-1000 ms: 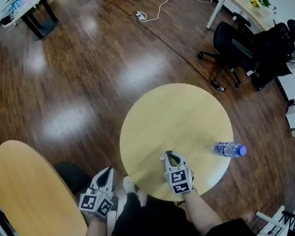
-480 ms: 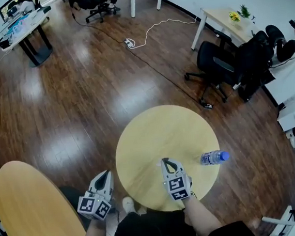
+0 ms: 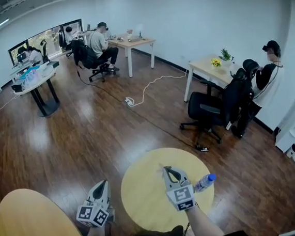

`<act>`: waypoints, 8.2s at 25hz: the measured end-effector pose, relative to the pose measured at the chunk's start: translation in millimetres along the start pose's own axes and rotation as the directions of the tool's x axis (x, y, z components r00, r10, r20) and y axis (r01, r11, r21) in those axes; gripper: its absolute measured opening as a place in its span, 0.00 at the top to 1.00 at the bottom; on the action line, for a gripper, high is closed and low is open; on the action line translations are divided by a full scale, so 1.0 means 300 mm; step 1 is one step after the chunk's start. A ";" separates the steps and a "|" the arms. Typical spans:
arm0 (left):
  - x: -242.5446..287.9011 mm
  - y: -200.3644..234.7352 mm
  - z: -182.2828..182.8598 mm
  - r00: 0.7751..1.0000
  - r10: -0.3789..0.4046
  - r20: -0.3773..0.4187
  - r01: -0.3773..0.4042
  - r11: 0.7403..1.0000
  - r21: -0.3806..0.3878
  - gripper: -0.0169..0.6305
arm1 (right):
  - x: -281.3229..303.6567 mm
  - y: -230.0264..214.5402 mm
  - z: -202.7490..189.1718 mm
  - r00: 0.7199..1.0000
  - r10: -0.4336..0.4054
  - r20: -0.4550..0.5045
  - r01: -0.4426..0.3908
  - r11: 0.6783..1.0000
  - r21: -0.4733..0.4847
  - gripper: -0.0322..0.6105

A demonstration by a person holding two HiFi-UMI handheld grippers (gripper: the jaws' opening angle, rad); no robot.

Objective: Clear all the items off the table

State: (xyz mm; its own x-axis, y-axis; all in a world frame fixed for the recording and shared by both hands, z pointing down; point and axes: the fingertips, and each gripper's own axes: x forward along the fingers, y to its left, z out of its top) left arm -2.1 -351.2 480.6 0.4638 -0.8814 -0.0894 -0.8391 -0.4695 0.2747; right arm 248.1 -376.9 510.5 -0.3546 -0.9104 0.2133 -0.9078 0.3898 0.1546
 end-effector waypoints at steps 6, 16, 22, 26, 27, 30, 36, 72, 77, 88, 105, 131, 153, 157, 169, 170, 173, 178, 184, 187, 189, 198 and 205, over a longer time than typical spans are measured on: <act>-0.179 0.080 0.064 0.987 0.147 0.059 -0.150 0.988 0.046 0.97 | 0.062 0.049 0.081 0.994 0.076 0.079 -0.076 0.997 -0.006 0.95; -0.831 0.220 0.150 0.825 0.549 0.132 -0.558 0.829 0.037 0.97 | 0.175 0.661 0.192 0.878 0.464 0.117 -0.458 0.886 -0.076 0.95; -1.108 0.246 0.196 0.718 0.665 0.207 -0.681 0.733 0.006 0.97 | 0.120 0.941 0.271 0.792 0.599 0.119 -0.585 0.800 -0.135 0.95; -1.287 0.240 0.201 0.647 0.716 0.261 -0.741 0.671 -0.005 0.97 | 0.060 1.090 0.312 0.736 0.664 0.132 -0.637 0.745 -0.197 0.95; -1.336 0.254 0.207 0.628 0.730 0.270 -0.756 0.655 -0.013 0.97 | 0.049 1.129 0.328 0.724 0.676 0.136 -0.646 0.734 -0.209 0.95; -1.489 0.292 0.228 0.583 0.759 0.291 -0.788 0.615 -0.027 0.97 | 0.021 1.262 0.340 0.701 0.702 0.126 -0.667 0.707 -0.233 0.95; -1.744 0.307 0.248 0.515 0.792 0.329 -0.828 0.559 -0.051 0.97 | -0.089 1.596 0.387 0.624 0.774 0.110 -0.702 0.617 -0.356 0.95; -2.230 0.488 -0.154 0.030 1.000 -0.005 -0.930 0.026 -0.367 0.97 | 0.153 2.408 -0.206 0.251 0.887 -0.389 -0.953 0.154 -0.262 0.95; -2.240 0.489 -0.152 0.033 0.999 -0.013 -0.916 0.026 -0.400 0.97 | 0.147 2.432 -0.265 0.251 0.865 -0.435 -0.955 0.147 -0.259 0.95; -2.349 0.408 -0.126 -0.001 1.000 0.001 -0.925 -0.001 -0.380 0.97 | 0.139 2.447 -0.245 0.274 0.856 -0.439 -0.949 0.168 -0.265 0.83; -2.319 0.399 0.222 0.159 0.957 0.241 -0.949 0.216 -0.230 0.97 | -0.060 2.313 0.384 0.265 0.964 0.036 -0.935 0.266 -0.233 0.94; -2.131 0.375 0.372 0.337 0.876 0.345 -0.922 0.381 -0.069 0.97 | -0.171 2.144 0.435 0.338 0.932 0.128 -0.882 0.361 -0.303 0.94; -1.296 0.292 0.282 0.747 0.599 0.288 -0.621 0.784 -0.021 0.97 | -0.044 1.120 0.353 0.795 0.562 0.226 -0.563 0.824 -0.068 0.94; -1.035 0.189 0.214 0.820 0.527 0.224 -0.534 0.845 -0.031 0.97 | -0.088 0.772 0.298 0.876 0.430 0.220 -0.439 0.899 -0.008 0.94; -0.384 -0.183 0.049 0.973 0.196 0.120 -0.199 0.980 0.006 0.97 | -0.338 -0.026 0.041 0.985 0.020 0.170 -0.049 0.984 0.170 0.94; -0.335 -0.210 0.036 0.980 0.162 0.113 -0.163 0.987 0.003 0.97 | -0.369 -0.078 0.027 0.986 -0.019 0.163 -0.010 0.985 0.172 0.94; -0.205 -0.297 -0.018 0.994 0.067 0.087 -0.066 0.998 -0.009 0.97 | -0.475 -0.232 -0.029 0.981 -0.141 0.136 0.116 0.976 0.182 0.94; -0.063 -0.403 -0.058 0.998 -0.031 0.058 0.030 1.000 0.006 0.97 | -0.591 -0.428 -0.106 0.947 -0.300 0.115 0.269 0.936 0.227 0.94; 0.075 -0.460 -0.076 0.992 -0.121 0.034 0.121 0.993 0.002 0.97 | -0.659 -0.519 -0.163 0.914 -0.398 0.082 0.368 0.896 0.248 0.94; 0.134 -0.500 -0.101 0.988 -0.152 0.014 0.152 0.988 0.009 0.97 | -0.676 -0.561 -0.193 0.907 -0.416 0.069 0.388 0.887 0.252 0.90; 0.158 -0.518 -0.125 0.986 -0.166 -0.004 0.166 0.986 0.010 0.97 | -0.678 -0.578 -0.214 0.908 -0.414 0.060 0.387 0.887 0.252 0.89; 0.206 -0.511 -0.219 0.986 -0.146 -0.079 0.146 0.989 -0.010 0.97 | -0.567 -0.570 -0.307 0.948 -0.320 -0.004 0.311 0.918 0.248 0.61; 0.210 -0.519 -0.309 0.970 -0.146 -0.193 0.151 0.988 0.013 0.97 | -0.462 -0.551 -0.452 0.959 -0.254 -0.125 0.279 0.921 0.273 0.44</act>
State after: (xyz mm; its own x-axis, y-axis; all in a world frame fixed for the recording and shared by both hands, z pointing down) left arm 184.1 -328.9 520.9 0.6272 -0.7768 0.0577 -0.7631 -0.5980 0.2451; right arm 477.6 -296.3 586.1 -0.0816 -0.9548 0.2860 -0.9959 0.0668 -0.0610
